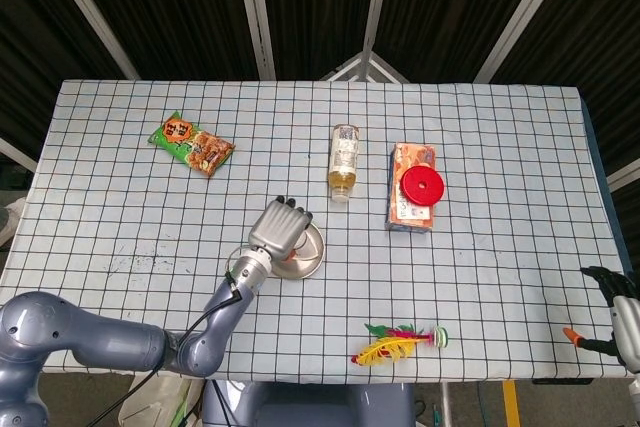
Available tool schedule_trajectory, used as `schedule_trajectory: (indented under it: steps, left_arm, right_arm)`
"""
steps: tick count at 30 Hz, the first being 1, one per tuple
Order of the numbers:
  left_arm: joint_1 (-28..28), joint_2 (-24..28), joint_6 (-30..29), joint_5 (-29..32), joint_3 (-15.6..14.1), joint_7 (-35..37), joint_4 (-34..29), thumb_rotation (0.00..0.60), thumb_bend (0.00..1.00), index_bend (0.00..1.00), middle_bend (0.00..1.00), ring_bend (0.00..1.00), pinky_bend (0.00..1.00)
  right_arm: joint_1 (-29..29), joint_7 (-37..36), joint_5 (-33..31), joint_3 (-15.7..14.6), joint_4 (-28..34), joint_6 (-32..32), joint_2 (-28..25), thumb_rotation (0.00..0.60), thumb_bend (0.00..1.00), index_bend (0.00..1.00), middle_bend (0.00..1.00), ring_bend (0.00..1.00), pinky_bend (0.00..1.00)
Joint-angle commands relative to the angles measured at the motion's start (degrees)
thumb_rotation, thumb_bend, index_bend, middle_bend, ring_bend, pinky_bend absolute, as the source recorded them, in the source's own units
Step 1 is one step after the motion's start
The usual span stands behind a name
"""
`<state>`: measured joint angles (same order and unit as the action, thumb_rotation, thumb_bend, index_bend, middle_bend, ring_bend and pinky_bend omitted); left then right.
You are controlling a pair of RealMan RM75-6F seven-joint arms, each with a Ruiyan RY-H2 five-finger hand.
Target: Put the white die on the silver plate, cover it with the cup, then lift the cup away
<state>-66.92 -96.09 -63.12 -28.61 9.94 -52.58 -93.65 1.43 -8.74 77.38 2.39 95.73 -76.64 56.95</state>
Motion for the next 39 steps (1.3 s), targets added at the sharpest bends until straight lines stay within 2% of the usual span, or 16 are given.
schedule_trajectory:
  steps: [1, 9, 17, 27, 39]
  left_arm:
    - [0.1, 0.0, 0.6, 0.4, -0.4, -0.1, 0.4, 0.600, 0.56, 0.48, 0.39, 0.23, 0.23]
    - [-0.6, -0.8, 2.1, 2.1, -0.8, -1.2, 1.2, 0.600, 0.56, 0.48, 0.39, 0.23, 0.23]
    - [-2.5, 0.1, 1.0, 4.1, -0.5, -4.8, -0.3, 0.600, 0.56, 0.49, 0.39, 0.22, 0.21]
    - [-2.9, -0.8, -0.9, -1.0, -3.1, -7.0, 1.6, 0.600, 0.56, 0.49, 0.39, 0.22, 0.21]
    - [-1.3, -2.1, 2.3, -5.6, -3.6, -1.8, 4.5, 0.600, 0.56, 0.49, 0.38, 0.22, 0.21]
  right_arm:
    - [0.1, -0.2, 0.0, 0.0, 0.1, 0.2, 0.0, 0.600, 0.10, 0.21, 0.19, 0.15, 0.00]
    - [0.0, -0.3, -0.2, 0.1, 0.0, 0.3, -0.2, 0.600, 0.10, 0.21, 0.19, 0.15, 0.00]
    - [0.0, -0.6, 0.2, 0.0, 0.1, 0.3, -0.3, 0.600, 0.10, 0.21, 0.19, 0.15, 0.00]
    - [0.2, -0.7, 0.0, -0.1, 0.2, 0.8, -0.5, 0.600, 0.10, 0.21, 0.19, 0.15, 0.00]
    - [0.4, -0.6, -0.1, -0.2, 0.1, 1.4, -0.4, 0.600, 0.10, 0.21, 0.19, 0.15, 0.00]
